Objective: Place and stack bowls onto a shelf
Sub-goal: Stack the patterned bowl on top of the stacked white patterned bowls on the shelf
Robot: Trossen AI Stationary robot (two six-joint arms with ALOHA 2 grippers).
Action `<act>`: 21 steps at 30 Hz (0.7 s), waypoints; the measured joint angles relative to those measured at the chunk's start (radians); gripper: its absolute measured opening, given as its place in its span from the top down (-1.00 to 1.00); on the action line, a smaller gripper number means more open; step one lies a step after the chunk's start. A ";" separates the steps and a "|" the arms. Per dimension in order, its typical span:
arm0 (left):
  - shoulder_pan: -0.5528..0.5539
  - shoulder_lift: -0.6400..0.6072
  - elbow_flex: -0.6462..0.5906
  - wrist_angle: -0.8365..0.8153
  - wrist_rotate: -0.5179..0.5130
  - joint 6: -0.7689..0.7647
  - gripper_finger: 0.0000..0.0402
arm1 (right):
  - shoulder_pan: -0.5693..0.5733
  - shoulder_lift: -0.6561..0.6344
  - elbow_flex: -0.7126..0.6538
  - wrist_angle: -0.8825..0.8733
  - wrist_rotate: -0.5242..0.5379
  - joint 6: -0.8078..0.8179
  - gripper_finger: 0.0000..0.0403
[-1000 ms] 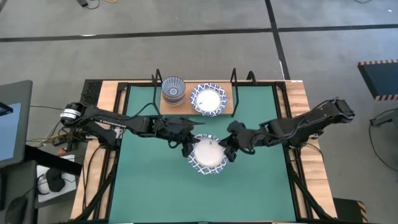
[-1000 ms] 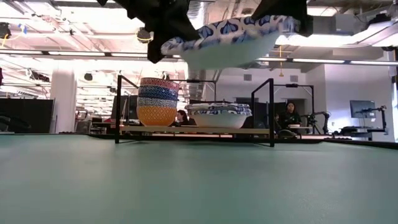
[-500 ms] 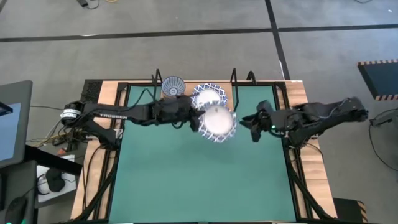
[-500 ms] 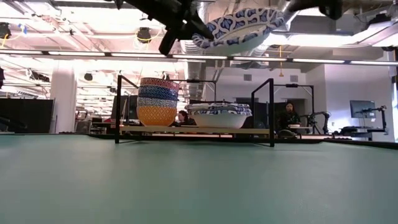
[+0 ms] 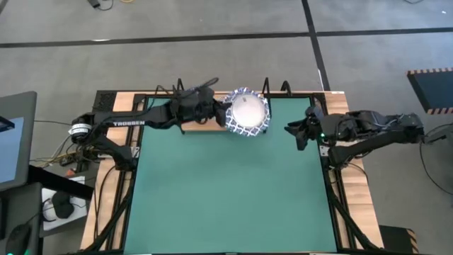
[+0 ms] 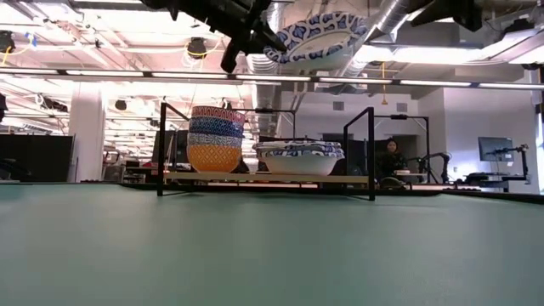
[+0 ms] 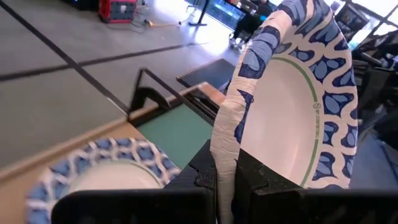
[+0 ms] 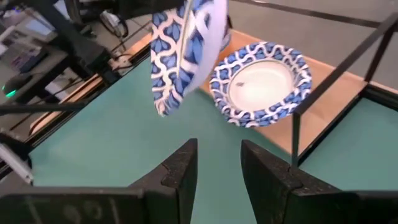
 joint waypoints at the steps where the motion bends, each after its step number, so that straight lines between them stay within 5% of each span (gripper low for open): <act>1: 0.016 0.000 0.012 -0.014 0.012 0.017 1.00 | -0.008 -0.001 0.000 0.000 0.000 0.000 0.25; 13: 0.218 0.028 0.163 -0.153 0.221 0.151 1.00 | -0.115 0.000 0.000 0.012 -0.002 0.004 0.25; 21: 0.257 0.147 0.297 -0.271 0.340 0.234 1.00 | -0.146 0.000 0.000 0.041 -0.008 0.005 0.25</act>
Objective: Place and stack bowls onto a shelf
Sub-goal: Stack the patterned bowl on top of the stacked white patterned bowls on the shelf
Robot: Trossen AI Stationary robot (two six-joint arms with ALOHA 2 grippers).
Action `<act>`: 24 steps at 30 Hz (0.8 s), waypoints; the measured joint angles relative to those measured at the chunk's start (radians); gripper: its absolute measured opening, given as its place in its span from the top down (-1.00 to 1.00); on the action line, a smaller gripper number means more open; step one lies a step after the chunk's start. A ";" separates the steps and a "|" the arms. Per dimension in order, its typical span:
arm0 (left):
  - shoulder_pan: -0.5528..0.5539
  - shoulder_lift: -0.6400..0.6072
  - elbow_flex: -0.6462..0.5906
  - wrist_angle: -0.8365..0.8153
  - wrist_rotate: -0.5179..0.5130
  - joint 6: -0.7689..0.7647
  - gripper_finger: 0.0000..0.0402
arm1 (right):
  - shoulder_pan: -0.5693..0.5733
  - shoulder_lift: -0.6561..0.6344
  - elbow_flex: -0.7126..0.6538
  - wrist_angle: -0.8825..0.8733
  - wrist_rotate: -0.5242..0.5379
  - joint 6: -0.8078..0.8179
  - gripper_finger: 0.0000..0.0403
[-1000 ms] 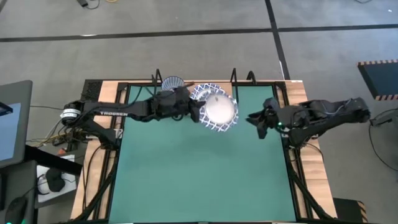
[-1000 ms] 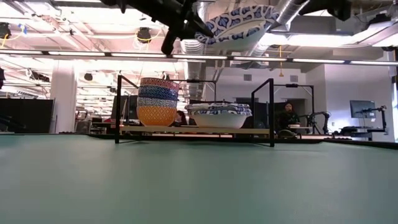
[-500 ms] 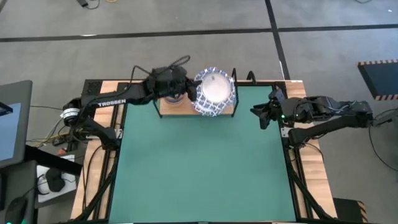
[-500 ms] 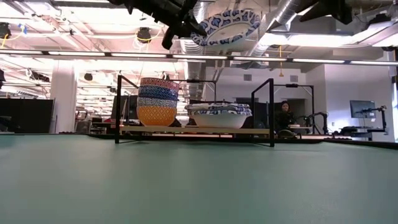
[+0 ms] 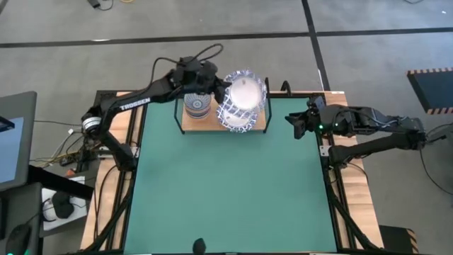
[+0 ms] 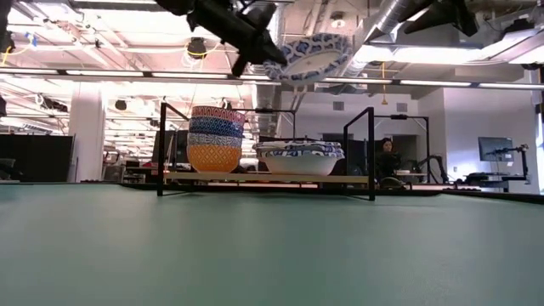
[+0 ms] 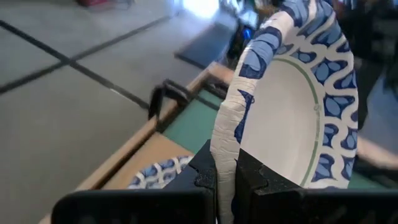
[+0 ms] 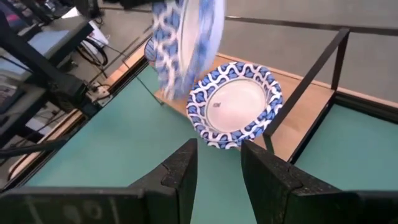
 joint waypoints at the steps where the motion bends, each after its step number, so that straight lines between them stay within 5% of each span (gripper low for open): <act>1: 0.002 0.020 0.028 -0.031 0.007 0.020 1.00 | -0.001 0.000 0.000 0.002 0.000 0.001 0.25; 13: 0.039 0.289 0.339 -0.456 0.012 0.274 1.00 | -0.017 0.006 0.000 -0.004 0.001 0.047 0.25; 24: 0.060 0.381 0.357 -0.478 0.083 0.371 1.00 | -0.030 0.007 0.000 -0.004 0.003 0.087 0.25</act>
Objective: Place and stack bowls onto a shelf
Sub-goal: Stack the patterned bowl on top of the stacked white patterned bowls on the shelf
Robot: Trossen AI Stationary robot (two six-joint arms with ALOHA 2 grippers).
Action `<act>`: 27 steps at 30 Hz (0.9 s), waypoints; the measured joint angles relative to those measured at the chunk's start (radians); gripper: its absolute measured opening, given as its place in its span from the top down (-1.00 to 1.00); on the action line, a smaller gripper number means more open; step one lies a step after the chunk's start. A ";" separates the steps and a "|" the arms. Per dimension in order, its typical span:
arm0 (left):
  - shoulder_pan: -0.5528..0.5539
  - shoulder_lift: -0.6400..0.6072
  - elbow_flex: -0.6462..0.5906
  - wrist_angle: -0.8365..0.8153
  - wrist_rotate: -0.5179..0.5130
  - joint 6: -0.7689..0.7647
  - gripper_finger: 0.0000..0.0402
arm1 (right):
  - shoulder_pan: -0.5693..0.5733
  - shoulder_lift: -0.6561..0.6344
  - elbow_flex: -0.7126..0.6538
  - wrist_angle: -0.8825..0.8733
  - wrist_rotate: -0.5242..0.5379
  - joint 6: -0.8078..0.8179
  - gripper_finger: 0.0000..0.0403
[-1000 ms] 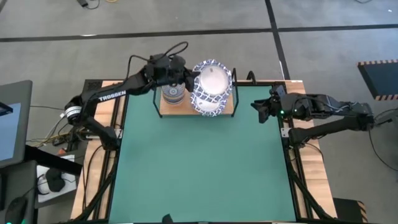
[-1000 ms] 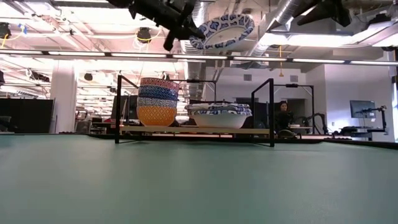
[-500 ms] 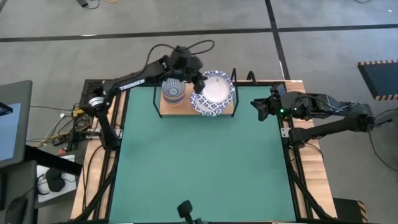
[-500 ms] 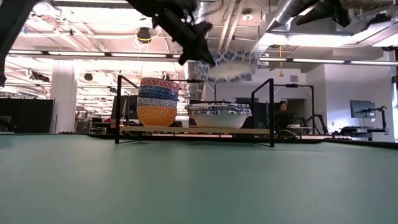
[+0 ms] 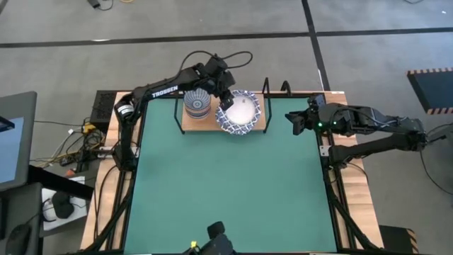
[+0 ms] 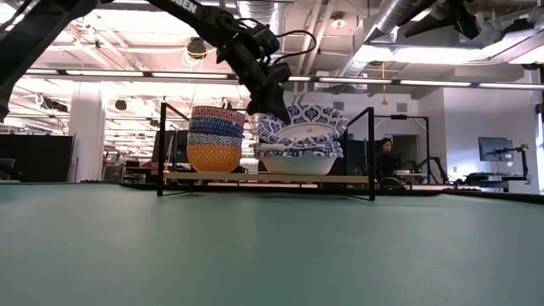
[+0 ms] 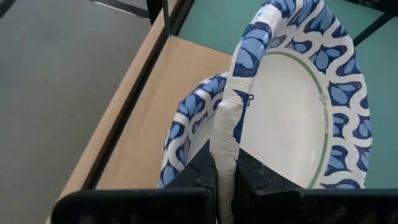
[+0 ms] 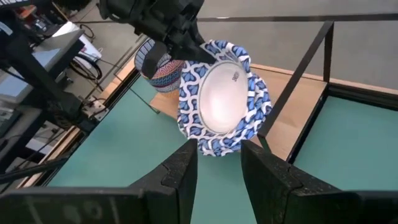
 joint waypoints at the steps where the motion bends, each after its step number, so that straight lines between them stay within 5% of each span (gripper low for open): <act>1: 0.000 0.000 0.000 0.000 0.000 0.003 1.00 | -0.004 0.000 0.000 0.001 0.000 0.001 0.25; 6: 0.012 0.001 0.000 -0.006 0.002 -0.002 0.91 | -0.028 0.000 0.000 0.003 0.000 0.004 0.25; 11: 0.046 0.004 0.046 -0.108 0.078 -0.050 0.63 | -0.038 0.000 0.000 0.002 0.000 0.028 0.25; 19: 0.056 0.005 0.060 -0.138 0.036 -0.047 0.19 | -0.038 0.021 0.000 0.002 0.000 0.047 0.25; 27: 0.057 -0.003 0.108 -0.139 0.022 -0.071 0.07 | -0.038 0.043 0.000 -0.001 -0.007 0.062 0.25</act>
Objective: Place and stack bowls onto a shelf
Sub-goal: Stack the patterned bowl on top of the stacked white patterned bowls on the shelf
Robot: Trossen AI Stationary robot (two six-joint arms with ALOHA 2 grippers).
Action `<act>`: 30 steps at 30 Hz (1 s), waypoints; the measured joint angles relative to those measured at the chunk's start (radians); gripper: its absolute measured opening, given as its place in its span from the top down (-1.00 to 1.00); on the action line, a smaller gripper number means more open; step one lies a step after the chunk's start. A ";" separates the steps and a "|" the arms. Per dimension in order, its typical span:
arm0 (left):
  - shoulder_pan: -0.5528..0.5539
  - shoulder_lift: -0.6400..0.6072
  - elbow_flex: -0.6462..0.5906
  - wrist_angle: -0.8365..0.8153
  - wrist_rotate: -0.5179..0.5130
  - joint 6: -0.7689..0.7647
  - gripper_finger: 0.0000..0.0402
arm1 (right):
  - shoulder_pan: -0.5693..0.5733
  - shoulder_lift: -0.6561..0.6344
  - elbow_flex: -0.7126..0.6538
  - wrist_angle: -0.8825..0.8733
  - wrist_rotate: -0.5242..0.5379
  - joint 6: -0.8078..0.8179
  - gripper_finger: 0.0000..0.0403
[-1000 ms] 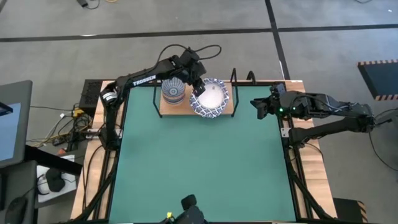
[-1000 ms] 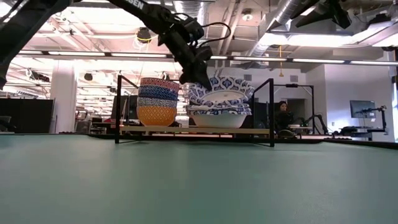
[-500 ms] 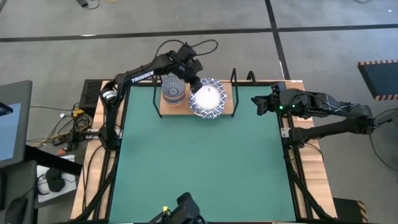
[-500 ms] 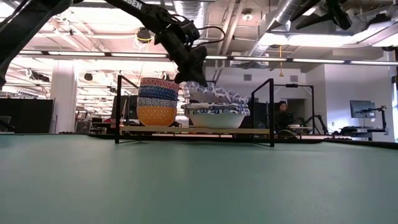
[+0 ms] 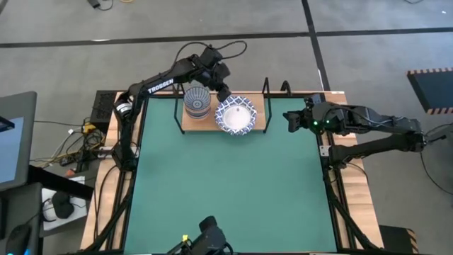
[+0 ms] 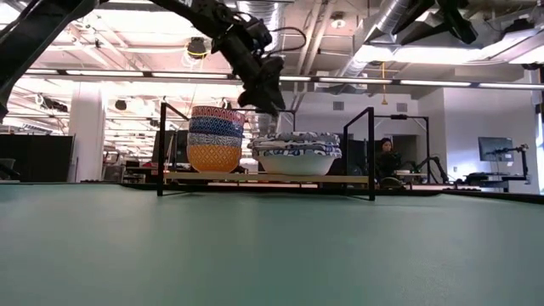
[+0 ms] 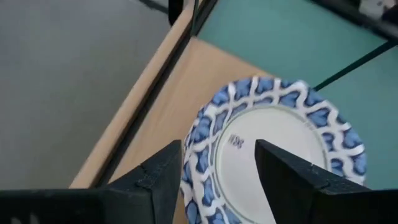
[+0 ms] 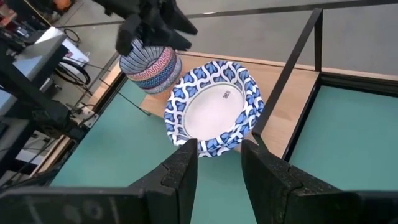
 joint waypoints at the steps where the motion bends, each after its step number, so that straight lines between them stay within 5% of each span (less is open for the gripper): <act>1: -0.003 -0.001 0.010 0.003 0.000 0.005 0.07 | 0.000 0.003 0.000 0.000 -0.004 0.000 0.25; 13: -0.106 -0.002 0.094 0.002 0.080 0.045 0.07 | -0.005 0.057 0.000 -0.072 -0.047 -0.035 0.27; 17: -0.181 0.008 0.089 -0.019 0.020 0.060 0.07 | -0.005 0.056 0.000 -0.077 -0.047 -0.044 0.29; 30: -0.221 0.009 -0.204 0.080 -0.112 0.008 0.07 | 0.013 0.047 0.000 -0.078 -0.047 -0.062 0.30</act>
